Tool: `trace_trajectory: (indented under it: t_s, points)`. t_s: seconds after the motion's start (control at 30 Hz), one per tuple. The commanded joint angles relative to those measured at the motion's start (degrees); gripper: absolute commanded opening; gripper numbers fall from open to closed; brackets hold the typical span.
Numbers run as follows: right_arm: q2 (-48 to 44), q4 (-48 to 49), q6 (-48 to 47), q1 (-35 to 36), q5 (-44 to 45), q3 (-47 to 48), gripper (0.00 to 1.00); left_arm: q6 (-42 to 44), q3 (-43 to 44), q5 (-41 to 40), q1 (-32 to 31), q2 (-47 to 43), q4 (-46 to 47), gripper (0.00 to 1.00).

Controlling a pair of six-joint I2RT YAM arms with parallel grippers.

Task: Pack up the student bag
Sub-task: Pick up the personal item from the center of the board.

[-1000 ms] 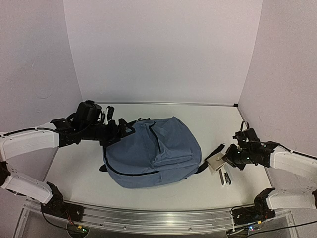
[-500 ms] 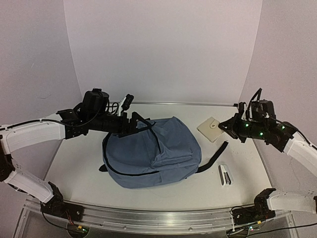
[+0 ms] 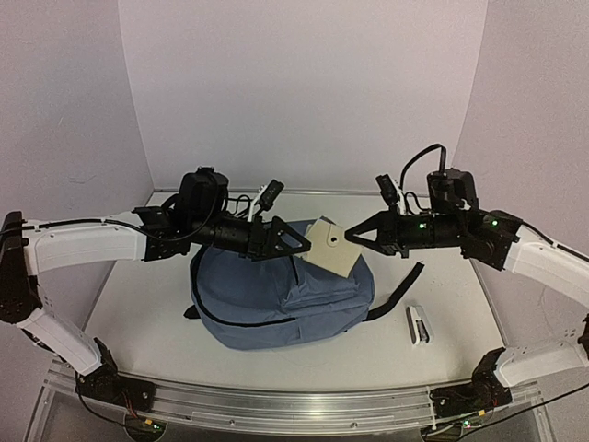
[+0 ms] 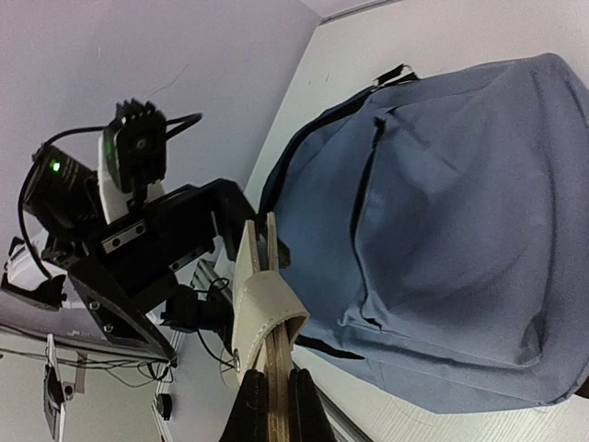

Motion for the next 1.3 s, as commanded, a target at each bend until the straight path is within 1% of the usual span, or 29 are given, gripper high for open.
trace_trajectory:
  t_s: [0.0,0.07,0.1,0.13,0.2,0.33,0.43,0.5,0.53,0.57,0.63,0.67,0.73,0.77,0.8,0.83,0.87,0.97,1.03,1.1,1.17,1.27]
  points:
    - [0.91,7.99,-1.72,1.16,-3.41,4.48,0.00,-1.89,1.94,2.18,-0.23,0.26,5.09,1.00]
    - [1.41,8.16,-2.07,1.17,-4.08,4.96,0.00,-2.35,1.52,2.31,-0.23,0.04,5.61,0.99]
    - [1.71,8.19,-2.30,1.17,-4.47,5.08,0.00,-2.76,1.15,2.63,-0.23,-0.11,6.46,0.96]
    - [2.01,8.20,-2.41,1.23,-5.06,5.13,0.00,-3.22,0.87,3.06,-0.23,-0.28,7.48,0.89]
    - [2.65,8.20,-2.58,1.37,-6.09,5.09,0.00,-4.66,0.08,4.12,-0.23,-0.52,10.37,0.80]
    - [3.36,8.30,-2.92,2.11,-7.03,4.91,0.00,-7.90,-1.61,6.33,-0.22,-0.24,16.42,0.66]
    - [3.75,8.38,-3.21,2.75,-7.56,4.91,0.00,-8.93,-2.10,6.54,-0.23,0.41,17.64,0.54]
    - [3.89,8.32,-3.17,2.91,-7.25,4.91,0.00,-9.61,-2.71,5.36,-0.23,0.33,17.61,0.35]
    - [3.91,8.29,-3.12,2.92,-6.63,4.83,0.00,-9.81,-3.12,4.36,-0.23,0.08,17.46,0.23]
    - [3.87,8.27,-3.10,2.92,-5.82,4.73,0.03,-9.87,-3.49,3.40,-0.15,-0.28,17.19,0.17]
    - [3.65,7.95,-3.08,2.95,-2.78,4.60,0.18,-9.61,-4.57,0.60,-0.07,-1.68,15.26,0.07]
    - [3.57,7.44,-3.34,3.03,-0.33,4.68,0.26,-9.34,-5.09,-2.05,0.04,-2.57,13.44,0.04]
    - [3.86,4.73,-4.77,3.94,4.39,5.40,0.43,-9.54,-6.09,-6.84,0.91,-4.99,9.30,0.00]
    - [4.31,3.03,-5.71,4.76,7.78,6.10,0.54,-10.16,-6.76,-8.25,1.91,-6.33,7.91,0.00]
    - [4.84,1.34,-6.52,5.59,11.07,6.81,0.63,-11.09,-7.69,-9.76,3.13,-7.67,6.55,0.00]
    - [5.62,-0.58,-7.17,6.54,14.88,7.66,0.69,-12.24,-9.18,-10.61,4.45,-9.22,5.64,0.00]
    - [6.51,-2.17,-7.63,7.28,18.44,8.48,0.71,-13.44,-10.60,-10.98,6.69,-10.64,5.11,0.00]
    - [10.55,-7.86,-8.48,9.42,28.55,11.89,0.75,-16.22,-14.72,-11.73,12.06,-14.90,2.43,0.00]
    - [14.18,-11.75,-8.80,11.06,35.76,15.54,0.74,-15.66,-15.51,-12.43,14.77,-17.20,-1.04,0.00]
    - [18.74,-14.88,-9.36,12.92,40.36,18.82,0.71,-15.09,-15.90,-12.51,17.43,-18.85,-4.40,0.00]
    - [22.77,-17.15,-9.62,14.73,43.32,21.96,0.68,-15.29,-16.79,-11.50,20.63,-19.83,-5.56,0.00]
    - [27.69,-18.39,-9.99,16.46,44.71,25.63,0.64,-15.59,-18.35,-9.84,23.55,-20.98,-5.86,0.00]
